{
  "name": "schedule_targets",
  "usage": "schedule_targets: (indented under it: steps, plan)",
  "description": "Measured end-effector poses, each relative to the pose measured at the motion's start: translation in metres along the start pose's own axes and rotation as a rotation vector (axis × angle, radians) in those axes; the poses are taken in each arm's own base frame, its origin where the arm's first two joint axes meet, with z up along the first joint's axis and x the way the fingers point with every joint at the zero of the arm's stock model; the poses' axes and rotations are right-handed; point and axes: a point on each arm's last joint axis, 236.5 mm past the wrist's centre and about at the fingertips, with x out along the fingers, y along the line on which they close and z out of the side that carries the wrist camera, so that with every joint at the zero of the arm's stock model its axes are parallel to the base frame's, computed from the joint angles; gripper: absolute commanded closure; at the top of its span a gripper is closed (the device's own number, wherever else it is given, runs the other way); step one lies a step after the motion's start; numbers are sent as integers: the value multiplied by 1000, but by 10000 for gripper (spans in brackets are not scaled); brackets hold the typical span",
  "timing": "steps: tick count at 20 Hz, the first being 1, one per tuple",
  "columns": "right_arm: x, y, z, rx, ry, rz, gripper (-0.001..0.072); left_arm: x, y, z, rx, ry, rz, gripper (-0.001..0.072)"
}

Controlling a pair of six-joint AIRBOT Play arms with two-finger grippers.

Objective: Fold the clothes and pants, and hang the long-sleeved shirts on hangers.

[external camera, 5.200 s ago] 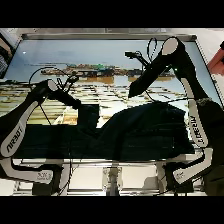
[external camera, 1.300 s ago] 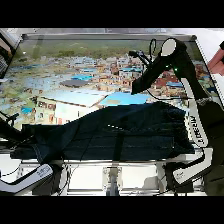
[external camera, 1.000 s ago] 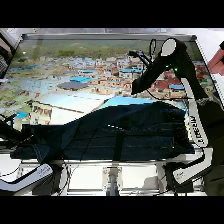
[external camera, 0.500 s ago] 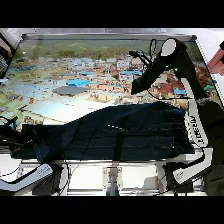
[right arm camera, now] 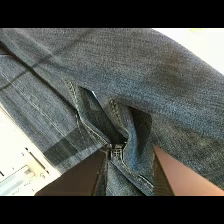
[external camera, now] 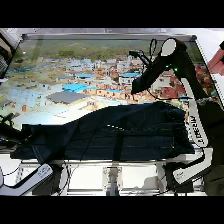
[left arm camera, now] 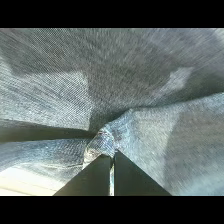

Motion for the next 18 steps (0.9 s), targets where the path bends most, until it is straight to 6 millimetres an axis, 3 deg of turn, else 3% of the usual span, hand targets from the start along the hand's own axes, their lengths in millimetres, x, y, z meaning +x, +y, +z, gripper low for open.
schedule_targets:
  steps: [3,12,18]
  plan:
    - [0,-1,2,0,-7,-2,406,-37,-5,23,29,-133,20,684]
    - [-1,-10,16,2,-67,-42,406,-187,-34,119,142,-774,93,684]
    - [-10,-56,17,55,-92,-199,405,-238,-57,158,198,-964,95,684]
